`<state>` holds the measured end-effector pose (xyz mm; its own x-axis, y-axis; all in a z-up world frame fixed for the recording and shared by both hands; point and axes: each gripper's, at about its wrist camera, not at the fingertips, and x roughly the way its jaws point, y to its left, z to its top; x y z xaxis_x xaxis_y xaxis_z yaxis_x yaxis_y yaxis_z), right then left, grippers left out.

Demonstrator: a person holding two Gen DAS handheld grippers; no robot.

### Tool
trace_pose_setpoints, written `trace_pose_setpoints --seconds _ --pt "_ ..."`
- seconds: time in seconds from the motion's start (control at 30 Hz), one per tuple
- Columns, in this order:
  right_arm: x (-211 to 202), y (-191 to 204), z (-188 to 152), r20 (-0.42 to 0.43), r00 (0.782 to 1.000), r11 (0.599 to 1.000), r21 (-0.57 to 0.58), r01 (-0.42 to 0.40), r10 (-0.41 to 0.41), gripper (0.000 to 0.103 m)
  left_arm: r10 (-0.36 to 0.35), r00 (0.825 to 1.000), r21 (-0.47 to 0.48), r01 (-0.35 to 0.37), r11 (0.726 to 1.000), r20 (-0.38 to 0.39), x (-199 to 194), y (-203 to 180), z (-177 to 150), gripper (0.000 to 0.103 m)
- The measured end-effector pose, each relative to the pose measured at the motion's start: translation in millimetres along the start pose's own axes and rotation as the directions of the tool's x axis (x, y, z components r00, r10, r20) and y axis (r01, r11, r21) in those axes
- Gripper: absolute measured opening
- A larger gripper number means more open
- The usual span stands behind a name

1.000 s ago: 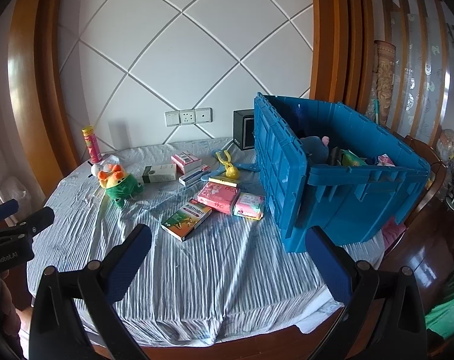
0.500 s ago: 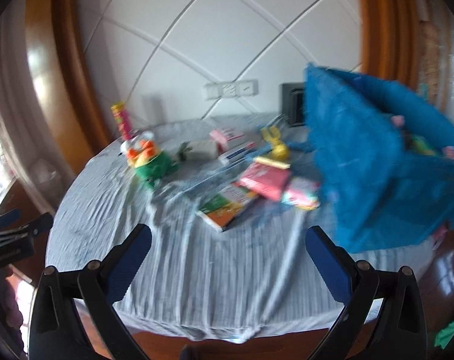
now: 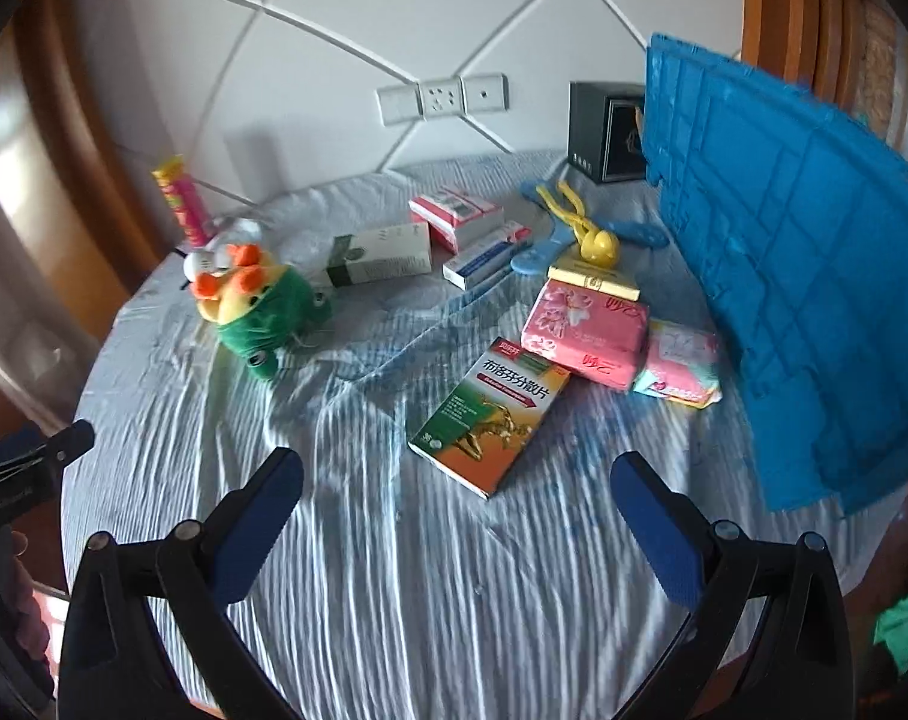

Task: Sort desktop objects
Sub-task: 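Reach both grippers to the yellow-and-green plush duck and close on it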

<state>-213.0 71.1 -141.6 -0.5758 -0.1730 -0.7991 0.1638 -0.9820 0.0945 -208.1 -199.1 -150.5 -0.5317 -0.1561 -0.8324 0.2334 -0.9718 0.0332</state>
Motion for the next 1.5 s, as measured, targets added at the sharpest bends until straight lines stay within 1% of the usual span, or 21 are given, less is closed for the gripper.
trace_pose_setpoints --seconds 0.13,0.23,0.33,0.4,0.43,0.47,0.53,0.7,0.77,0.83,0.87,0.9,0.93,0.97,1.07,1.13,1.2,1.27,1.43,1.47,1.5 --pt "39 13 12 -0.06 0.998 1.0 -0.004 -0.031 0.031 0.103 -0.017 1.0 0.003 0.017 1.0 -0.026 33 7 23 0.102" --pt "66 28 24 -0.09 0.994 0.998 -0.034 -0.058 0.055 0.103 0.027 1.0 -0.018 -0.027 0.999 0.001 53 26 47 0.102" --pt "99 54 37 -0.126 0.986 0.99 -0.083 -0.117 0.106 0.103 0.098 0.995 -0.044 -0.098 0.994 0.0 77 49 69 0.102" --pt "124 73 45 -0.156 0.978 0.981 -0.114 -0.157 0.139 0.093 0.117 0.993 -0.054 -0.117 0.992 -0.016 96 63 80 0.102" --pt "135 82 48 -0.17 0.974 0.977 -0.123 -0.175 0.153 0.082 0.125 0.992 -0.053 -0.126 0.991 -0.019 104 69 85 0.101" --pt "147 92 50 -0.184 0.969 0.973 -0.129 -0.189 0.164 0.075 0.132 0.991 -0.051 -0.133 0.99 -0.02 112 74 88 0.1" --pt "173 111 54 -0.212 0.96 0.966 -0.141 -0.217 0.185 0.073 0.137 0.99 -0.045 -0.138 0.989 -0.025 125 82 91 0.099" --pt "230 161 54 -0.28 0.932 0.948 -0.152 -0.28 0.23 0.073 0.145 0.988 -0.034 -0.147 0.989 -0.05 154 95 89 0.099" --pt "251 177 52 -0.299 0.928 0.945 -0.165 -0.282 0.224 0.073 0.139 0.988 -0.043 -0.142 0.989 -0.066 166 99 89 0.099" --pt "267 183 53 -0.304 0.931 0.947 -0.181 -0.265 0.203 0.073 0.12 0.99 -0.048 -0.124 0.991 -0.07 173 101 89 0.099" --pt "274 180 57 -0.286 0.942 0.952 -0.197 -0.235 0.174 0.066 0.106 0.992 -0.047 -0.11 0.993 -0.069 175 100 91 0.099" --pt "277 174 61 -0.275 0.948 0.955 -0.2 -0.221 0.162 0.062 0.088 0.994 -0.044 -0.091 0.995 -0.067 177 96 94 0.099" --pt "278 161 68 -0.261 0.953 0.962 -0.181 -0.204 0.153 0.055 0.07 0.995 -0.039 -0.073 0.997 -0.064 179 91 98 0.099" --pt "279 147 76 -0.247 0.959 0.97 -0.158 -0.184 0.142 0.054 0.051 0.997 -0.031 -0.053 0.998 -0.059 179 84 103 0.099" --pt "278 105 102 -0.203 0.979 0.99 -0.127 -0.062 0.035 0.053 -0.013 0.999 -0.005 0.013 1.0 -0.038 176 63 119 0.099" --pt "280 80 115 -0.213 0.977 0.995 -0.089 -0.039 0.019 0.053 -0.065 0.998 0.02 0.066 0.998 -0.026 172 46 130 0.099" --pt "275 71 119 -0.211 0.977 0.995 -0.087 -0.048 0.029 0.053 -0.09 0.995 0.041 0.091 0.995 -0.03 172 32 136 0.099" --pt "266 65 122 -0.206 0.977 0.994 -0.087 -0.073 0.053 0.053 -0.103 0.993 0.039 0.105 0.994 -0.052 171 25 132 0.099" --pt "235 78 120 -0.197 0.962 0.971 -0.105 -0.213 0.19 0.053 -0.119 0.988 -0.01 0.119 0.993 -0.1 169 20 112 0.1" --pt "228 81 120 -0.196 0.956 0.964 -0.109 -0.241 0.217 0.057 -0.123 0.987 -0.022 0.121 0.992 -0.108 171 19 109 0.1" --pt "227 86 122 -0.201 0.951 0.958 -0.113 -0.262 0.236 0.064 -0.126 0.985 -0.035 0.123 0.992 -0.116 172 18 105 0.101"
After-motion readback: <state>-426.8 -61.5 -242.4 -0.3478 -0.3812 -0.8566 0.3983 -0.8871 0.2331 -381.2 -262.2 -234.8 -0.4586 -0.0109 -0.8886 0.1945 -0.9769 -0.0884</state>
